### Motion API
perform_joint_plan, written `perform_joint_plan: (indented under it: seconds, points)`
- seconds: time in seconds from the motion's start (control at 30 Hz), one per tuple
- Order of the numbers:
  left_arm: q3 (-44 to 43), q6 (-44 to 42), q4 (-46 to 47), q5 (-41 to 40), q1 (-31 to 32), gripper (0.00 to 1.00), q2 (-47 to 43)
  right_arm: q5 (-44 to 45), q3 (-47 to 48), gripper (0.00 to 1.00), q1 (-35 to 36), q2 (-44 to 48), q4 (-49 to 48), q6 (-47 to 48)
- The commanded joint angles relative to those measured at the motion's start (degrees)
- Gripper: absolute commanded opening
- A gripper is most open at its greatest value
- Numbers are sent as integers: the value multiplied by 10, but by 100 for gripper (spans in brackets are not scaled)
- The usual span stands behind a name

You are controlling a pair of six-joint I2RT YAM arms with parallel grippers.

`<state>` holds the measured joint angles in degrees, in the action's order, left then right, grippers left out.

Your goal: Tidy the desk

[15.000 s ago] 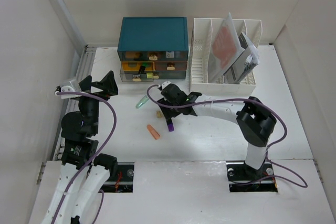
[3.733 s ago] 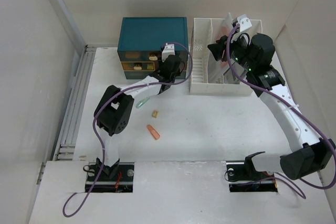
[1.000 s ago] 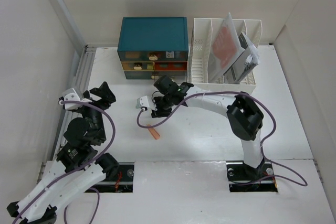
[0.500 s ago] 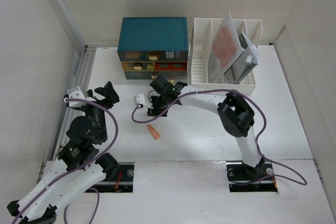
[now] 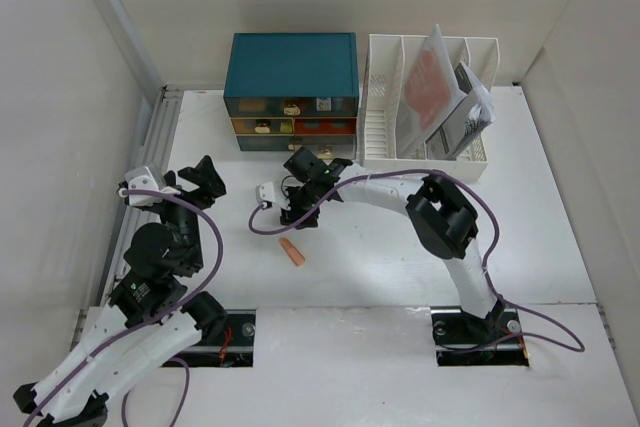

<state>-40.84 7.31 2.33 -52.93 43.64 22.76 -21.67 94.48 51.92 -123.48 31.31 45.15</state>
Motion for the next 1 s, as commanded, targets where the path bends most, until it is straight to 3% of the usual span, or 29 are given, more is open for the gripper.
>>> perform_joint_plan:
  seconds: [0.0, 0.23, 0.97]
  points:
    - [0, -8, 22, 1, -1, 76, -8, -15, 24, 61, 1, -7, -11, -18]
    - [0, -8, 22, 1, -1, 76, -8, -10, 29, 67, 1, -19, -11, -23]
    - [0, -8, 22, 1, -1, 76, -13, 35, 25, 69, 1, -19, -47, -66]
